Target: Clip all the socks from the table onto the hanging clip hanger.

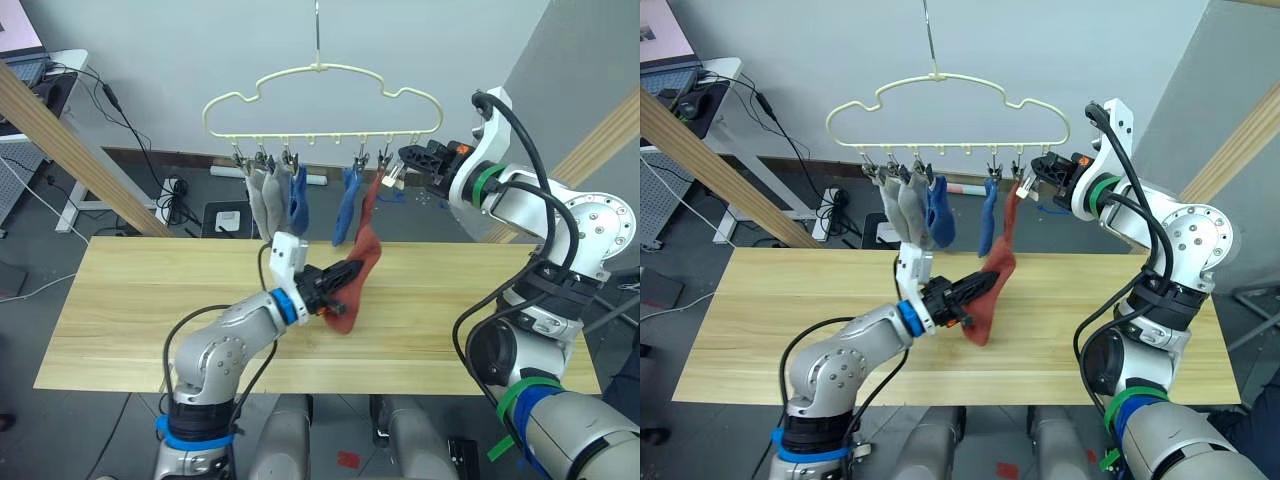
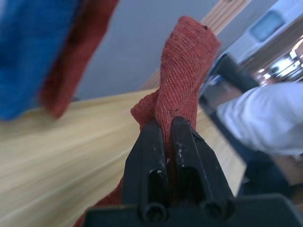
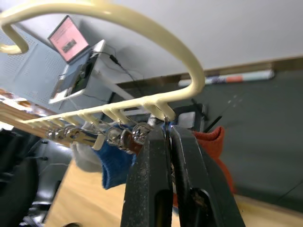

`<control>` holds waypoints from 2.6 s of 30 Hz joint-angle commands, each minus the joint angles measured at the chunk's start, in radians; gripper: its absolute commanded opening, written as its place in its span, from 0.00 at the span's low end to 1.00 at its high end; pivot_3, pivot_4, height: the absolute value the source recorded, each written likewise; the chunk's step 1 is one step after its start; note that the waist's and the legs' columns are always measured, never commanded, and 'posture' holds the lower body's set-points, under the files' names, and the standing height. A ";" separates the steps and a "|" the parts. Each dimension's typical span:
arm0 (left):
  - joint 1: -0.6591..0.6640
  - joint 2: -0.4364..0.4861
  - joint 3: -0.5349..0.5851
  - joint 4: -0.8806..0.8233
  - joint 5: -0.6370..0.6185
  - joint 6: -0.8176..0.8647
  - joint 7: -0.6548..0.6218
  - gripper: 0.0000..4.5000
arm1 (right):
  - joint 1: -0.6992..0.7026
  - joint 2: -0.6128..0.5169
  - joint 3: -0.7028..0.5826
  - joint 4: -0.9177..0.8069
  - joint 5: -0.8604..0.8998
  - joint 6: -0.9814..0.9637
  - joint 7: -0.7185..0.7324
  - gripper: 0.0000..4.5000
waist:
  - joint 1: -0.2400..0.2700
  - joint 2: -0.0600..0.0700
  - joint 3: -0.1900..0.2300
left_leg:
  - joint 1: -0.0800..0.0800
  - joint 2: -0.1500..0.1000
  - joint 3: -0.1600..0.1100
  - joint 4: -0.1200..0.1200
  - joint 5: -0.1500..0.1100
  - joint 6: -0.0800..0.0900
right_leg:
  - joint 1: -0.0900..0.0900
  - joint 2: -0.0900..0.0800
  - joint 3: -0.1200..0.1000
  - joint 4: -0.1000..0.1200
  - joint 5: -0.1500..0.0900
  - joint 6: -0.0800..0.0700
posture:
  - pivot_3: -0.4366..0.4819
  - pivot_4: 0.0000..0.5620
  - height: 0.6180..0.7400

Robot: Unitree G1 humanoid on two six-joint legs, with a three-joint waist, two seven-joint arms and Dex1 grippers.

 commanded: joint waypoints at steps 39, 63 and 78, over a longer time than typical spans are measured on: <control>-0.215 -0.076 0.107 0.119 -0.183 0.036 0.171 0.01 | 0.043 -0.019 0.038 -0.112 0.166 0.075 -0.055 0.00 | -0.011 0.000 0.001 | -0.001 -0.001 0.006 0.000 0.000 0.000 | -0.002 0.001 0.000 -0.001 0.000 0.000 | 0.59 0.64 1.00; -0.107 0.029 -0.066 0.083 -0.018 -0.051 0.055 0.46 | 0.240 -0.089 -0.086 -0.334 0.252 0.074 -0.026 1.00 | -0.021 0.000 0.001 | -0.007 0.001 0.019 0.000 -0.001 0.001 | -0.010 0.001 0.003 -0.001 0.000 0.000 | 0.56 0.65 1.00; 0.336 0.518 0.041 0.098 0.420 -0.348 -0.011 1.00 | 1.111 -0.552 0.517 -0.453 -0.330 -0.750 0.257 1.00 | -0.018 0.001 0.006 | -0.007 0.003 0.023 -0.001 -0.001 0.002 | -0.013 0.001 0.007 -0.003 -0.003 0.011 | 0.65 0.64 1.00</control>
